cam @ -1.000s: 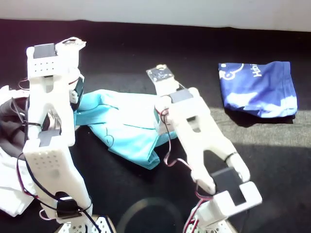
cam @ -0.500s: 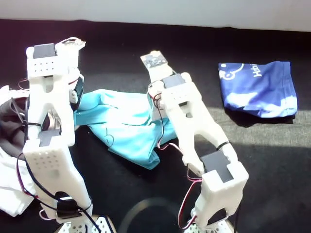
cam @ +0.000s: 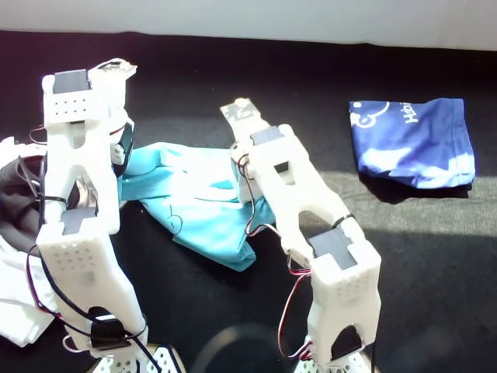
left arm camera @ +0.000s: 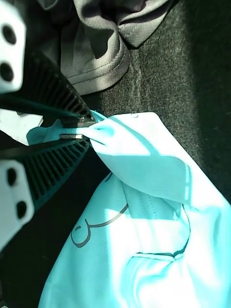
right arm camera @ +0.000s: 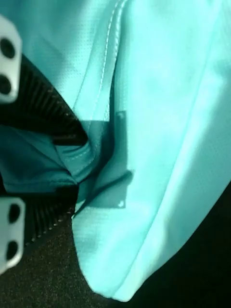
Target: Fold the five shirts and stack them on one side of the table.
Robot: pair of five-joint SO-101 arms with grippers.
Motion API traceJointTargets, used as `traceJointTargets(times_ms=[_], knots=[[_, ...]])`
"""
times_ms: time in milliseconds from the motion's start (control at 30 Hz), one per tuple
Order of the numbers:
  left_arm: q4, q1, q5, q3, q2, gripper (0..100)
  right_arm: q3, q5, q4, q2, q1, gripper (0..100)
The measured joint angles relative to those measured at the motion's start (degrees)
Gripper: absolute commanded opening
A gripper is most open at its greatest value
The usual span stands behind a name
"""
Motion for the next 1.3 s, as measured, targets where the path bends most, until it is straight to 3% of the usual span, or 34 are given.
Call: traceJointTargets(times_ms=[333,533,1067,1300], knots=[[-0.1,0.0,0.0,0.0,0.0,1,0.0,0.0,-0.9,-4.6,0.1,2.9],[-0.1,0.0,0.0,0.0,0.0,1,0.0,0.0,-0.9,-4.6,0.1,21.7],[-0.1,0.0,0.0,0.1,0.0,1,-2.8,0.0,-0.5,-2.3,-1.6,20.7],[-0.1,0.0,0.0,0.1,0.0,1,-14.4,0.0,8.0,-2.3,-1.6,20.7]])
